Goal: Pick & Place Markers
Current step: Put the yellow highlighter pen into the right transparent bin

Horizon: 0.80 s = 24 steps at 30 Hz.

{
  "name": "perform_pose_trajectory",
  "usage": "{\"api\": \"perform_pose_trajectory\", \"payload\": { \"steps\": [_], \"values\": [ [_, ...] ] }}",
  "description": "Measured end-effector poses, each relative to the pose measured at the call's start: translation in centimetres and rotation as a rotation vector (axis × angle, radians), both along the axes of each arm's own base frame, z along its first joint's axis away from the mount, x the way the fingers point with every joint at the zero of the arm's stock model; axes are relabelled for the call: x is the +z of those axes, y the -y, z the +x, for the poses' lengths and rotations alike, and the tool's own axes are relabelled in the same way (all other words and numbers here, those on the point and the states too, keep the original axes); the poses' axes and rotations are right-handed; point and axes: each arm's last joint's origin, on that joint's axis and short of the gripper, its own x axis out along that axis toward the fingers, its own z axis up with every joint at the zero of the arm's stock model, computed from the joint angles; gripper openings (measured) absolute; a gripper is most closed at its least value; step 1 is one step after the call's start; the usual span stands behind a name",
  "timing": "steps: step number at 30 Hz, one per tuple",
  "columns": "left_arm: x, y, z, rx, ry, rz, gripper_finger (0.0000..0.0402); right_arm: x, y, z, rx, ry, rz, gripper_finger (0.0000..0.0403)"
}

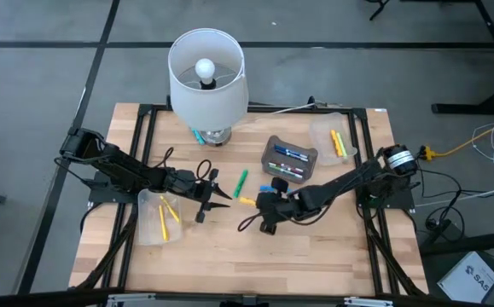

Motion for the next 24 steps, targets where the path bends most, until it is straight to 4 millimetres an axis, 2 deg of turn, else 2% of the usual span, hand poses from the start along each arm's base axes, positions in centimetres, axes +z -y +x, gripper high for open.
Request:
{"api": "perform_pose_trajectory", "payload": {
  "steps": [10, 17, 24],
  "values": [
    [0.0, 0.0, 0.0, 0.000, 0.000, 0.000, 0.0116, 3.9, 1.3, -2.7, -0.055, 0.005, -0.074, 0.0072],
    [0.0, 0.0, 0.0, 0.000, -0.002, 0.000, 0.0116, 6.9, 2.0, -4.2, -0.074, 0.083, -0.082, 0.0071],
    [0.0, 0.0, 0.0, 0.000, -0.002, 0.000, 0.0116, 8.6, 2.8, -5.1, -0.081, 0.125, -0.122, 0.0068]
  ]
}}
